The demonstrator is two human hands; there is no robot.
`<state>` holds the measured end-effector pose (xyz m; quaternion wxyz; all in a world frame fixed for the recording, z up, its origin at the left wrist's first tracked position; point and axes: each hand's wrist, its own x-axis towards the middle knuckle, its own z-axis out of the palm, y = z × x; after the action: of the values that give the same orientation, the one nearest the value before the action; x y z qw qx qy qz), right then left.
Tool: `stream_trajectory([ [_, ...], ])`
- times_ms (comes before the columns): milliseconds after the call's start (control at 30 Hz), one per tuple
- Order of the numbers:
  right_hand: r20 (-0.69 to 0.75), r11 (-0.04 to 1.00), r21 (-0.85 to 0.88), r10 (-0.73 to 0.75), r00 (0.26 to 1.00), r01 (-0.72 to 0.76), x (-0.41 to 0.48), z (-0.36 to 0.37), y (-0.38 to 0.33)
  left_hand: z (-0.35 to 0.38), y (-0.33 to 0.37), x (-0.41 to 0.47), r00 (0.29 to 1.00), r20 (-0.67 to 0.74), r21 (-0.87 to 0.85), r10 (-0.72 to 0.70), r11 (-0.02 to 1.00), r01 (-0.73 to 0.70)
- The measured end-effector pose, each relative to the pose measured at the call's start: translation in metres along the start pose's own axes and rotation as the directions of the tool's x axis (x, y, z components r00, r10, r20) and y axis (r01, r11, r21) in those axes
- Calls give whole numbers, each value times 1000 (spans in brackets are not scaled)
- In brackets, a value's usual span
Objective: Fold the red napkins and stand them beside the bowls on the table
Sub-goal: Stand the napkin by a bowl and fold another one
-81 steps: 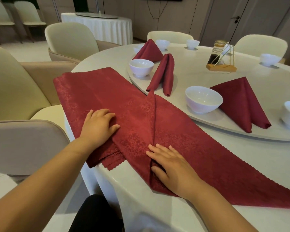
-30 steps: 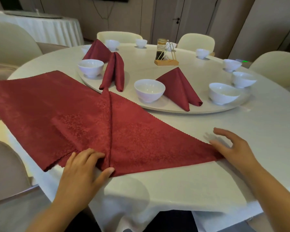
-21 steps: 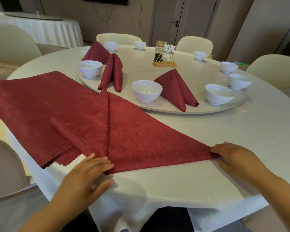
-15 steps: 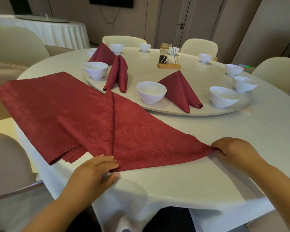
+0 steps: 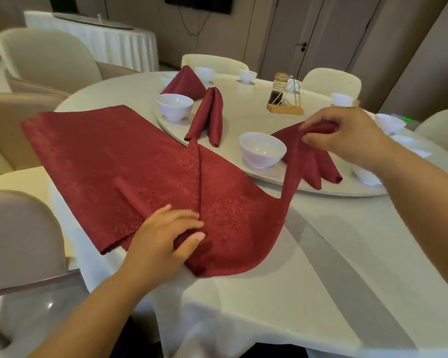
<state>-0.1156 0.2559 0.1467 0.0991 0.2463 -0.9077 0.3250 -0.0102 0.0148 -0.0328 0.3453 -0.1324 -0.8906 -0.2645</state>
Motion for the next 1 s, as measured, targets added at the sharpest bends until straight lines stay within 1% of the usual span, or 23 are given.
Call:
stream_trajectory([
  [67,31,998,-31,-48,998,49,29,31,-10,2,-5,5,999,1,-18,-37,999,37],
  [167,77,989,-113,-85,993,93,68,81,-21,7,-10,3,997,32,-102,-74,992,77],
  [300,127,978,-195,-55,990,79,105,138,-24,7,-15,3,990,21,-226,-142,964,143],
  [333,136,976,-207,-37,990,65,112,149,-22,8,-16,3,989,12,-233,-150,961,148],
  [533,160,948,-316,71,985,-17,132,185,-9,10,-19,3,996,-1,-110,-86,990,86],
  [700,144,908,-418,109,984,-39,139,196,0,16,-23,2,981,165,-44,-102,993,110],
  [800,129,904,-423,130,983,-64,142,200,4,20,-23,1,972,213,48,-99,995,91],
  [867,114,910,-407,134,984,-77,144,202,7,21,-23,1,970,226,76,-90,994,75],
  [1000,77,948,-306,114,990,-86,145,205,14,23,-23,0,970,226,100,-95,992,74],
])
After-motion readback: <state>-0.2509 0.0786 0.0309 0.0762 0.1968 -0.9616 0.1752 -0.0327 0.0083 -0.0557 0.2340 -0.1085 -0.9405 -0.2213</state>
